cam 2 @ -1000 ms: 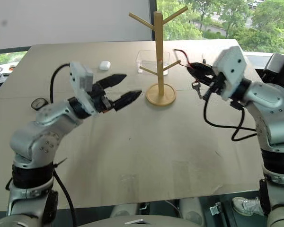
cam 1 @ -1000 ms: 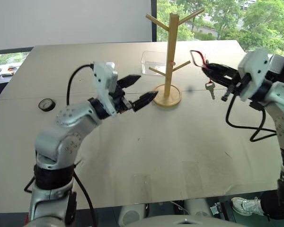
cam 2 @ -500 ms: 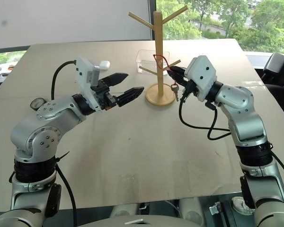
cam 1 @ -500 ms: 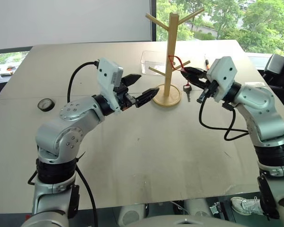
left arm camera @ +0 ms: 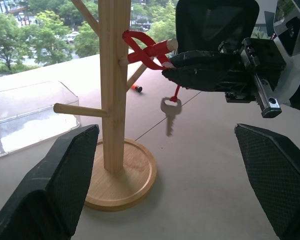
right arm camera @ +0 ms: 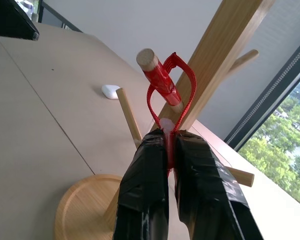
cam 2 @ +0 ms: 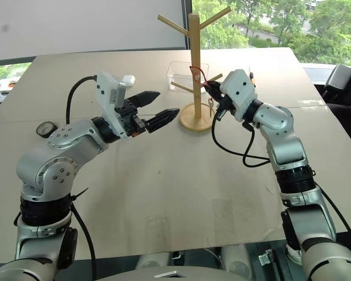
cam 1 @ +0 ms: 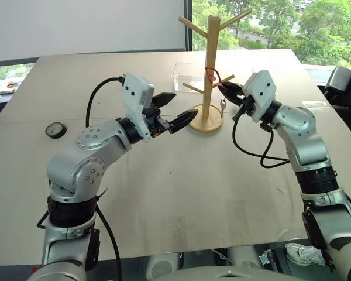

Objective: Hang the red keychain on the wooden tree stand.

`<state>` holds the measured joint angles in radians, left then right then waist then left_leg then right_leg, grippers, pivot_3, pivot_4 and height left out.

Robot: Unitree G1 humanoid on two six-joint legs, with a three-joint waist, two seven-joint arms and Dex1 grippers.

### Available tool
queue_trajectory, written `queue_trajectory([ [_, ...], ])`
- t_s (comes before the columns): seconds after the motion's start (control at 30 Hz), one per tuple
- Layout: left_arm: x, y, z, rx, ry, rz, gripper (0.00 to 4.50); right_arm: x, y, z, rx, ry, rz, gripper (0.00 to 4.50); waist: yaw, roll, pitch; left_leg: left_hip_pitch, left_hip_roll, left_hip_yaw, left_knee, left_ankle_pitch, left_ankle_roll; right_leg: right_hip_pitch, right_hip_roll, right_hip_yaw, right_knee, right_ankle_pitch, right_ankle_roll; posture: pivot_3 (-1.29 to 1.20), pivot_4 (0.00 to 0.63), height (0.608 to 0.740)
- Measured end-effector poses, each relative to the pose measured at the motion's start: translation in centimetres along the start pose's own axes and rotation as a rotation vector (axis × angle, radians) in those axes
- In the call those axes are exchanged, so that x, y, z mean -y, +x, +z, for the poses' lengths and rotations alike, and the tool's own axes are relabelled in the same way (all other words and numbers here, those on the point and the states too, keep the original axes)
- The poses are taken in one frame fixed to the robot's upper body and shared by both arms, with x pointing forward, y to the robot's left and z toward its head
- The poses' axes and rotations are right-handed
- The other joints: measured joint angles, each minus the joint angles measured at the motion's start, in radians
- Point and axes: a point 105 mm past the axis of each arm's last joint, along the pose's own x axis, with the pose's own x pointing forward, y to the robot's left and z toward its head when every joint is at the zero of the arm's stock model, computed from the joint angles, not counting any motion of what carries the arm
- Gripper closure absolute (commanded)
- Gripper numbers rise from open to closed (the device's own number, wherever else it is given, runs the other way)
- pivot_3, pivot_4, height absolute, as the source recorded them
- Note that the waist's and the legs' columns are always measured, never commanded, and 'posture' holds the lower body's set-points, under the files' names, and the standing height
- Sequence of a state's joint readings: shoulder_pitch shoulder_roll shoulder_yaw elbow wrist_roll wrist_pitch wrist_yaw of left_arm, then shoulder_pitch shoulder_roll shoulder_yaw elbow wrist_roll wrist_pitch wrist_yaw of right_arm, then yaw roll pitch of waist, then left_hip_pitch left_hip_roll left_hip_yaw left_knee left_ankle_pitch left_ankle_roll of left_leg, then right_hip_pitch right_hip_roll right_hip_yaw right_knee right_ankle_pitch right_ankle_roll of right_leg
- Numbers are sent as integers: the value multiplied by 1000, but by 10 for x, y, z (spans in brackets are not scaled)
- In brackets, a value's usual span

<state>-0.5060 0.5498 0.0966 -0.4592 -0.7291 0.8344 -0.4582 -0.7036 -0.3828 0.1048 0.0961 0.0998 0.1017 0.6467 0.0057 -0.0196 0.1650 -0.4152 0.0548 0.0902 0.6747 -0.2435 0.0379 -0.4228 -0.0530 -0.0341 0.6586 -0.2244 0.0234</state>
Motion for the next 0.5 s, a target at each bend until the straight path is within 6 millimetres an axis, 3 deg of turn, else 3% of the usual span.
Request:
queue_trajectory([
  [0.23,0,1,0,6,-5,2,0,2,2,1,11,13,-6,134,-3,0,0,0,0,0,0,0,0,0,0,0,0,0,0,0,150,740],
  [0.33,-7,5,0,33,16,71,0,9,-3,0,28,70,-50,55,0,0,0,0,0,0,0,0,0,0,0,0,0,0,0,0,150,740],
  [0.5,-34,7,-10,99,33,285,0,35,-34,-27,-7,198,-266,55,6,0,0,0,0,1,-1,0,0,0,-1,1,-1,0,0,0,150,740],
])
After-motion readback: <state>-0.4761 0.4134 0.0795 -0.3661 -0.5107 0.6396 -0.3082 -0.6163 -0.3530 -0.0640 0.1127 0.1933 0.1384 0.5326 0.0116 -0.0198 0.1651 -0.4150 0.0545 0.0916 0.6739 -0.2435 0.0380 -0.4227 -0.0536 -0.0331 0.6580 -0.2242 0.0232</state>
